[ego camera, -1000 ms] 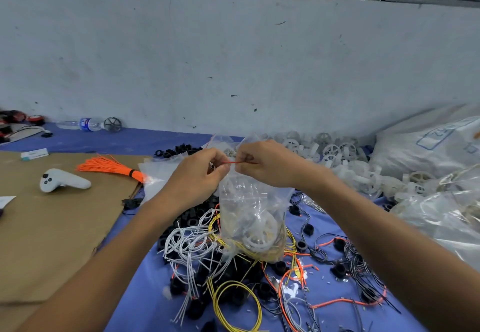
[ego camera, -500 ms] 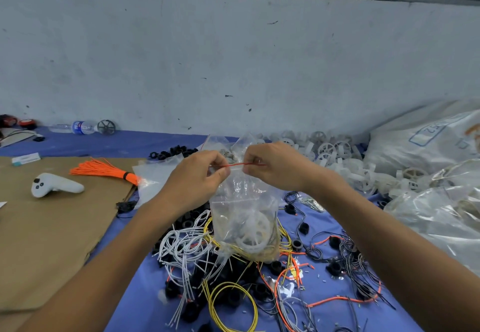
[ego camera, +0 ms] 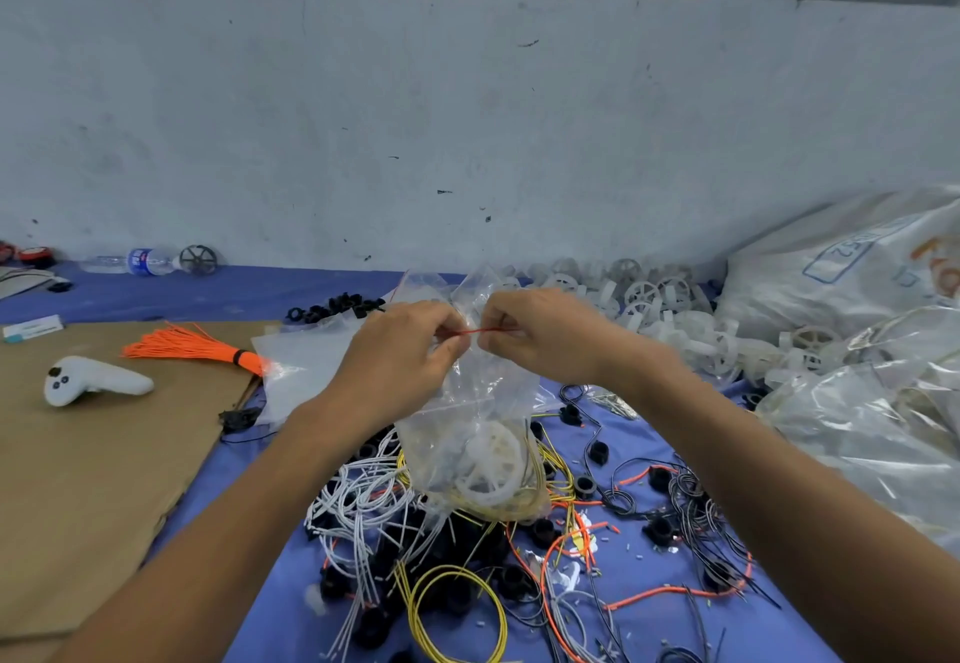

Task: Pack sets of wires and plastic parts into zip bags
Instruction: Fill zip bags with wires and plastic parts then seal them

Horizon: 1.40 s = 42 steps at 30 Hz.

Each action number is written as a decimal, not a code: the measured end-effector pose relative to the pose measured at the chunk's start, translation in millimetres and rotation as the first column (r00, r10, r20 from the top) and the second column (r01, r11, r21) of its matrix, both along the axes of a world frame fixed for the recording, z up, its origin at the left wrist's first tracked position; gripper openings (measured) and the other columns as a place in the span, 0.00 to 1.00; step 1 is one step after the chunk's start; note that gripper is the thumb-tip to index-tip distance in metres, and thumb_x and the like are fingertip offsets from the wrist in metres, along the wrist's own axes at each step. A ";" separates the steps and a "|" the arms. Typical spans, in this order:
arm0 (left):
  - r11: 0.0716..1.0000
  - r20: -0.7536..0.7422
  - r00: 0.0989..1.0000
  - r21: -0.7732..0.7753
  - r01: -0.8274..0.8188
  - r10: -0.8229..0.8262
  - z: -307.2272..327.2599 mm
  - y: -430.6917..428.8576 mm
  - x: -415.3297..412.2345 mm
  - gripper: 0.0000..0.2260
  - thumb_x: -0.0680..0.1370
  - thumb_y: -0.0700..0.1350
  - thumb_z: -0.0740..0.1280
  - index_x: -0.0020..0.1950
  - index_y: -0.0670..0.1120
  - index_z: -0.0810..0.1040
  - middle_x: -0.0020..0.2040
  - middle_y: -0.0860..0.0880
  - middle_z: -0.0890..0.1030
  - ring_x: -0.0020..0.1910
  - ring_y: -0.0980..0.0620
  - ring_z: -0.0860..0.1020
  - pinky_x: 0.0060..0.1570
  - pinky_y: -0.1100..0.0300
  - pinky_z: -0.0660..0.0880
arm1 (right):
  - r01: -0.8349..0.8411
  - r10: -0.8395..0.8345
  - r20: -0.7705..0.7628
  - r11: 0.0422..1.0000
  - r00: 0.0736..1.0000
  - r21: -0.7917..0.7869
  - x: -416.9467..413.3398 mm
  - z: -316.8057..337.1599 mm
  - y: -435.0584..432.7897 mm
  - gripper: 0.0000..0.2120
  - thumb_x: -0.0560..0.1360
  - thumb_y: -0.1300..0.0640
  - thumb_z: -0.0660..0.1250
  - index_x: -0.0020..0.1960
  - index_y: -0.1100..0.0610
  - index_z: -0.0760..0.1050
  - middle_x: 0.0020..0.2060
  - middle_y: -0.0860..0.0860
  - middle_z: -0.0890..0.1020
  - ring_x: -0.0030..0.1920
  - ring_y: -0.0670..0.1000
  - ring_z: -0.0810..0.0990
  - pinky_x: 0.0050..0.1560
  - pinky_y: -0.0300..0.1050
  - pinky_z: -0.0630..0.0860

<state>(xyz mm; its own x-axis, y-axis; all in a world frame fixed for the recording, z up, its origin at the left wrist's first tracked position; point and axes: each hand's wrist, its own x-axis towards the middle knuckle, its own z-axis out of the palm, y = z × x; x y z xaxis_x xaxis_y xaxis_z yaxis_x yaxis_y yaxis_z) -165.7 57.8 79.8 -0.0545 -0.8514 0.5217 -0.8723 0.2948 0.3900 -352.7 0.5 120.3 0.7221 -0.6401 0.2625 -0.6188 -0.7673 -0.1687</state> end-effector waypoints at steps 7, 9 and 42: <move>0.999 -0.044 0.999 0.027 0.026 -0.025 1.7 -3.8 -3.0 0.02 0.77 0.51 0.70 0.48 0.56 0.79 0.45 0.61 0.80 0.49 0.57 0.76 0.52 0.55 0.73 | -0.016 0.016 0.033 1.000 0.999 -0.005 -13.0 2.3 -1.1 0.07 0.79 0.51 0.64 0.49 0.55 0.77 0.42 0.48 0.82 0.45 0.53 0.79 0.49 0.52 0.75; 0.998 -0.048 0.998 0.037 0.051 -0.049 2.7 -5.0 -8.7 0.03 0.77 0.52 0.70 0.49 0.55 0.80 0.46 0.59 0.81 0.49 0.57 0.77 0.52 0.54 0.75 | -0.017 0.016 0.047 1.000 0.999 0.001 -10.2 1.8 -0.4 0.07 0.79 0.49 0.64 0.49 0.53 0.77 0.42 0.45 0.82 0.45 0.50 0.79 0.50 0.51 0.76; 0.985 -0.024 0.986 0.039 -0.167 0.168 -24.7 12.4 86.0 0.09 0.75 0.46 0.72 0.39 0.58 0.76 0.37 0.59 0.79 0.38 0.57 0.77 0.43 0.53 0.76 | 0.051 -0.142 0.392 0.971 0.909 0.233 -75.7 -19.6 -9.7 0.04 0.75 0.62 0.65 0.42 0.56 0.72 0.28 0.44 0.72 0.28 0.42 0.66 0.33 0.37 0.66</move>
